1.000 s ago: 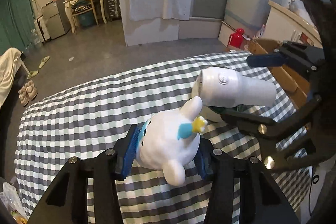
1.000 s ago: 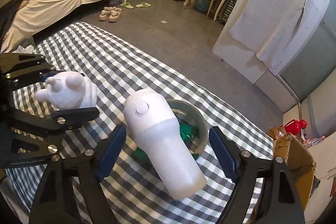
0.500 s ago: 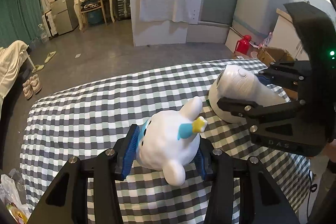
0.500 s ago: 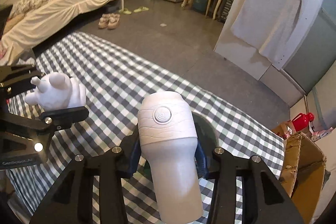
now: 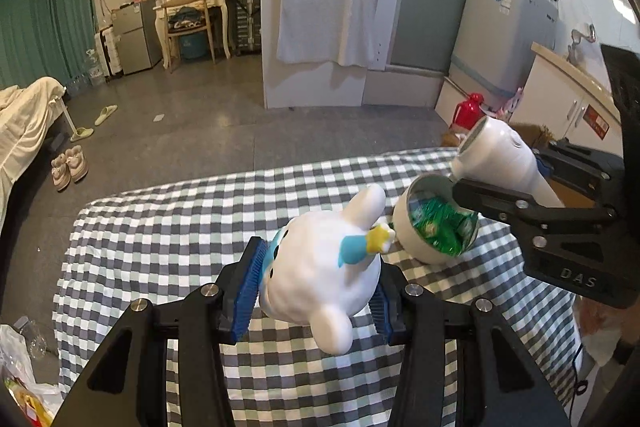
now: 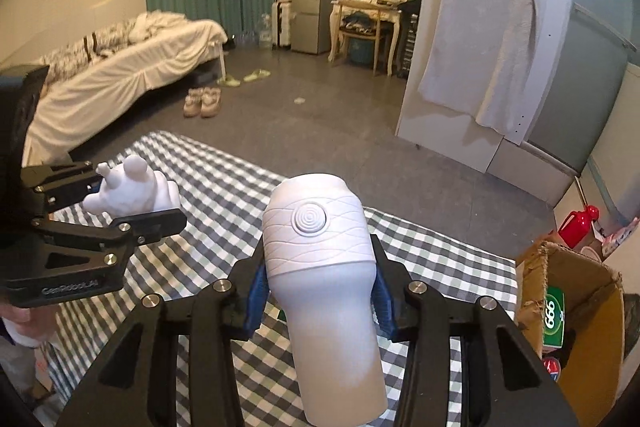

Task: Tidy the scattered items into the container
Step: 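Carry the plush toy and hair dryer with both grippers over the cardboard box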

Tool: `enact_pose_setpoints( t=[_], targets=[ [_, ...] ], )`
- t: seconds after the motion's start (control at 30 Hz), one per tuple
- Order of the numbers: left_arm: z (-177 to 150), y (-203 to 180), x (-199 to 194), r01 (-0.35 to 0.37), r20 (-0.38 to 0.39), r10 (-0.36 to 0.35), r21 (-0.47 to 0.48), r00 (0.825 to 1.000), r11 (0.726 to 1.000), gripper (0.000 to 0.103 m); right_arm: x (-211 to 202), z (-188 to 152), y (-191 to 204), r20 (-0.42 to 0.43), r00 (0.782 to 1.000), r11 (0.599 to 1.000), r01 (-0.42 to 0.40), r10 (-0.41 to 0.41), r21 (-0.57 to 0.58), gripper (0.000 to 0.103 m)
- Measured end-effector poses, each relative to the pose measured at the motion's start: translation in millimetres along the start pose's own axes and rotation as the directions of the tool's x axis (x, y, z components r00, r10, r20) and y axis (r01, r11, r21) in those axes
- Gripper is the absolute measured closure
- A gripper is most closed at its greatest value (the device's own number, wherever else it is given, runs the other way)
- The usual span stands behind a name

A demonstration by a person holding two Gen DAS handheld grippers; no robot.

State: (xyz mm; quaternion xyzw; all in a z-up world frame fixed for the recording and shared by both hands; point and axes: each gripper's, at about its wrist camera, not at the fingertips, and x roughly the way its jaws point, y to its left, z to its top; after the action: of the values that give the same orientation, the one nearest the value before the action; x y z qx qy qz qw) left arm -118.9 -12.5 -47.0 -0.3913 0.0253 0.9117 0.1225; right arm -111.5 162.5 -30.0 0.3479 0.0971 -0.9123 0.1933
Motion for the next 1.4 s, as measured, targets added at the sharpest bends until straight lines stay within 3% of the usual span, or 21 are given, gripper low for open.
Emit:
enact_pose_setpoints(
  t=[0.37, 0.63, 1.03, 1.4],
  targets=[
    [12, -9, -31, -0.044, 0.122, 0.049, -0.039, 0.991, 0.998, 0.055, -54, -5, -13, 0.159, 0.986, 0.993, 0.026, -0.044, 0.113, 0.06],
    [18, -34, -50, -0.056, 0.201, 0.058, -0.017, 0.978, 0.998, 0.054, -96, -12, -9, 0.272, 0.957, 0.985, 0.062, -0.105, 0.161, 0.06],
    [20, -55, -60, -0.05, 0.259, 0.059, -0.041, 0.964, 0.998, 0.054, -131, -21, -17, 0.334, 0.916, 0.961, 0.15, -0.224, 0.234, 0.06],
    [21, -72, -61, -0.045, 0.284, 0.053, -0.035, 0.957, 0.998, 0.054, -140, -32, -37, 0.318, 0.911, 0.946, 0.179, -0.263, 0.269, 0.06]
  ],
)
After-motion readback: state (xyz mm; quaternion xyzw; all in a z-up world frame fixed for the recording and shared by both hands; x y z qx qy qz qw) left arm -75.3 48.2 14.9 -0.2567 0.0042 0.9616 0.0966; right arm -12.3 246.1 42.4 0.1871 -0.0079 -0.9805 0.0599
